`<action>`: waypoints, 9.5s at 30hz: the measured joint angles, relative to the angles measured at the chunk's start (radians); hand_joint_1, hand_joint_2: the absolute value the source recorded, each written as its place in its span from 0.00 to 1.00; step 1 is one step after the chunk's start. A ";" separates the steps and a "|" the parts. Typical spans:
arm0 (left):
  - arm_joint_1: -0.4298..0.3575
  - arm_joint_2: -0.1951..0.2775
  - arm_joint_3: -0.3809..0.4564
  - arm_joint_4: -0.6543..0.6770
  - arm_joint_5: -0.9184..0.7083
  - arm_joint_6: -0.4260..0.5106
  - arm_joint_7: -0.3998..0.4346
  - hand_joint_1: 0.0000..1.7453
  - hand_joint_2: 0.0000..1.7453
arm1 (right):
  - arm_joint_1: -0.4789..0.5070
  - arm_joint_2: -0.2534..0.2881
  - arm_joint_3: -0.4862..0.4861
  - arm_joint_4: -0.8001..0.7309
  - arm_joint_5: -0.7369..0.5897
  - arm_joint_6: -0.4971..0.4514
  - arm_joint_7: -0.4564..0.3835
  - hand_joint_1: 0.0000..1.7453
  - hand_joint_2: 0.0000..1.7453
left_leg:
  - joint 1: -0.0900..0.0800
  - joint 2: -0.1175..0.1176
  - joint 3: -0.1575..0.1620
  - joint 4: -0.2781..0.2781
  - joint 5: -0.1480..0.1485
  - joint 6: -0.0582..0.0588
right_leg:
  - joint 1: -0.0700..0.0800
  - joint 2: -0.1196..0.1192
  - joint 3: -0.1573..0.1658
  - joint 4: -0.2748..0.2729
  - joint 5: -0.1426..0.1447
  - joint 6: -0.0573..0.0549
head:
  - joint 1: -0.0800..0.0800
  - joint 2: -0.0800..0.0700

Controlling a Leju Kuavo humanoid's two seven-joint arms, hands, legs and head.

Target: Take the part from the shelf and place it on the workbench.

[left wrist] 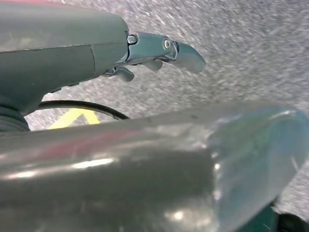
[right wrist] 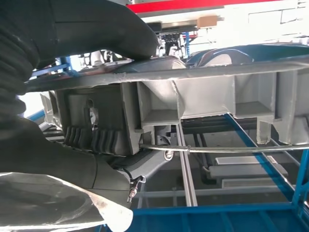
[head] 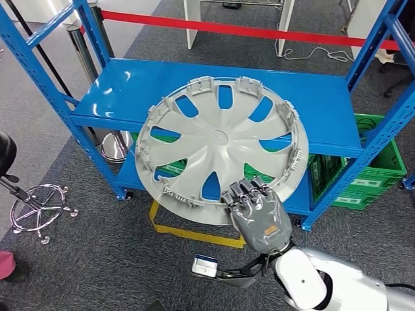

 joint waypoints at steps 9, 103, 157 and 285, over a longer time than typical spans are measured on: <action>-0.008 -0.019 -0.020 0.000 -0.034 0.011 0.035 0.00 0.00 | 0.005 -0.124 -0.051 -0.127 0.000 0.078 0.000 1.00 1.00 | 0.012 -0.007 0.224 -0.206 0.034 -0.006 | -0.005 -0.004 -0.102 0.031 0.074 0.046 | -0.002 0.000; -0.044 -0.018 0.055 -0.010 -0.036 -0.055 0.321 0.00 0.00 | 0.818 0.443 -1.240 -0.501 0.005 -0.323 -1.434 1.00 1.00 | -0.018 0.003 0.202 -0.213 0.058 0.057 | 0.020 -0.015 -0.069 0.044 0.031 0.030 | -0.004 0.000; -0.047 -0.024 0.054 -0.011 -0.056 -0.074 0.321 0.00 0.00 | 0.945 0.458 -1.457 -0.167 0.011 -0.306 -1.340 1.00 1.00 | -0.002 0.007 0.105 -0.196 0.139 0.021 | 0.006 0.012 0.009 0.027 -0.030 0.035 | 0.009 0.000; -0.050 -0.028 0.054 -0.012 -0.077 -0.077 0.322 0.00 0.00 | 0.960 0.611 -1.389 -0.236 0.010 -0.322 -1.340 1.00 1.00 | 0.008 -0.026 0.104 -0.055 0.039 0.018 | 0.007 0.084 -0.033 0.043 0.000 0.013 | 0.010 0.000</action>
